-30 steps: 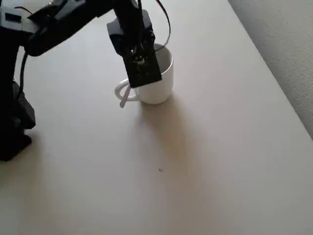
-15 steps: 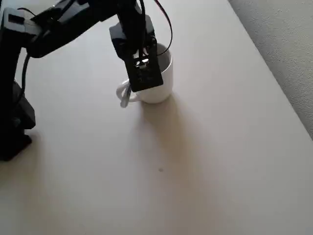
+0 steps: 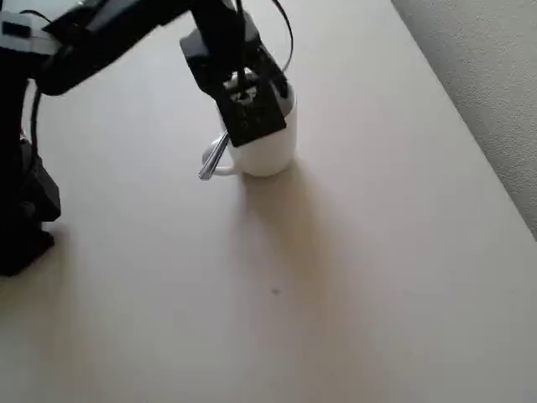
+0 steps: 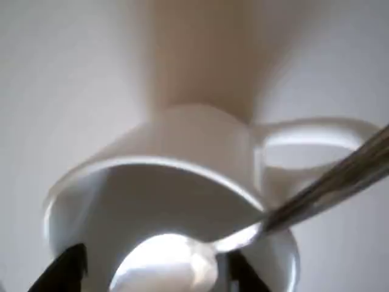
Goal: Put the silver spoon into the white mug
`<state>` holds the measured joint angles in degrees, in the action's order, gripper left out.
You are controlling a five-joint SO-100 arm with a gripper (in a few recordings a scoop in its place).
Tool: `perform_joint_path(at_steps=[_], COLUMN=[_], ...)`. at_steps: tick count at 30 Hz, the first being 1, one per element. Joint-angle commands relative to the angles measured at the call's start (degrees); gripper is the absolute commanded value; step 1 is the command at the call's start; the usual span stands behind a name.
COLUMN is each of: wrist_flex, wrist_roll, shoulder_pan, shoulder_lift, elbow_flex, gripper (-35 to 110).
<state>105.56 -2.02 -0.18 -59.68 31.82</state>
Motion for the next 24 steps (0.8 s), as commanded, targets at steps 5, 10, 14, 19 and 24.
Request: perform_joint_path(at_steps=[5, 10, 14, 19, 24], wrist_flex=[0.4, 0.4, 0.5, 0.4, 0.4], wrist_roll=[-1.1, -1.1, -1.1, -1.2, -1.5], shoulder_pan=[1.0, 1.6, 1.8, 1.9, 2.2], shoulder_lift=[-8.3, -6.9, -5.9, -4.0, -2.3], elbow_flex=[-1.9, -1.5, -1.5, -1.8, -1.8], gripper=[27, 27, 27, 27, 27])
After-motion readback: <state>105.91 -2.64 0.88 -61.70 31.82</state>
